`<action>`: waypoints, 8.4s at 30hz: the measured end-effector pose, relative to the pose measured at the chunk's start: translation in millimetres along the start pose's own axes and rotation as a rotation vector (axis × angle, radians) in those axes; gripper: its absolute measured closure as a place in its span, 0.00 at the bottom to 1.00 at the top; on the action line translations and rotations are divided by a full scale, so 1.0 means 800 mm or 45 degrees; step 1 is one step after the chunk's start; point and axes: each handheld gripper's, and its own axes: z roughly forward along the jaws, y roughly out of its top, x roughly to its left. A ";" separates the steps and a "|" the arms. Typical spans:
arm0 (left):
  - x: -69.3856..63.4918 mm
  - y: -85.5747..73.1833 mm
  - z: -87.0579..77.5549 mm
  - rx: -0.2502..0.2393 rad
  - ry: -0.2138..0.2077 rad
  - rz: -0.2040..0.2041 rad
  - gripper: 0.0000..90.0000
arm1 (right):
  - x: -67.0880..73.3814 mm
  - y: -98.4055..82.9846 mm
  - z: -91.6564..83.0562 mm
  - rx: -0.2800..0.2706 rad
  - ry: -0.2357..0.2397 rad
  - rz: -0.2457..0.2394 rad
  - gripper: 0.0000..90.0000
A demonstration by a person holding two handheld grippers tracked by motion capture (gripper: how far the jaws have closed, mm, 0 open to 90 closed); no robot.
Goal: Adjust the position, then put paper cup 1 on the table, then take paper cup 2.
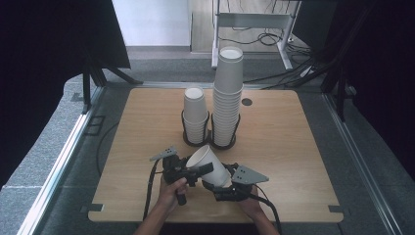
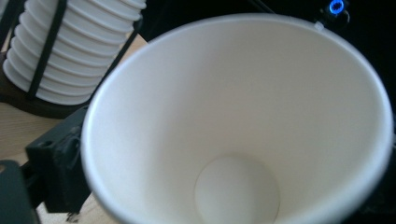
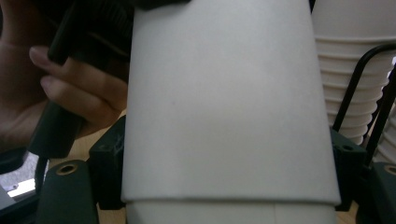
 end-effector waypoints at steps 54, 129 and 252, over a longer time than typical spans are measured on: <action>-0.008 0.007 -0.042 -0.090 0.209 0.243 0.15 | -0.008 -0.008 0.007 0.313 0.007 0.008 0.15; 0.076 0.003 -0.103 0.085 1.165 0.526 0.13 | -0.013 -0.012 0.005 0.360 -0.058 -0.021 0.18; -0.008 -0.013 -0.056 0.260 0.647 0.569 0.16 | -0.174 0.163 0.014 0.100 -0.397 0.085 0.00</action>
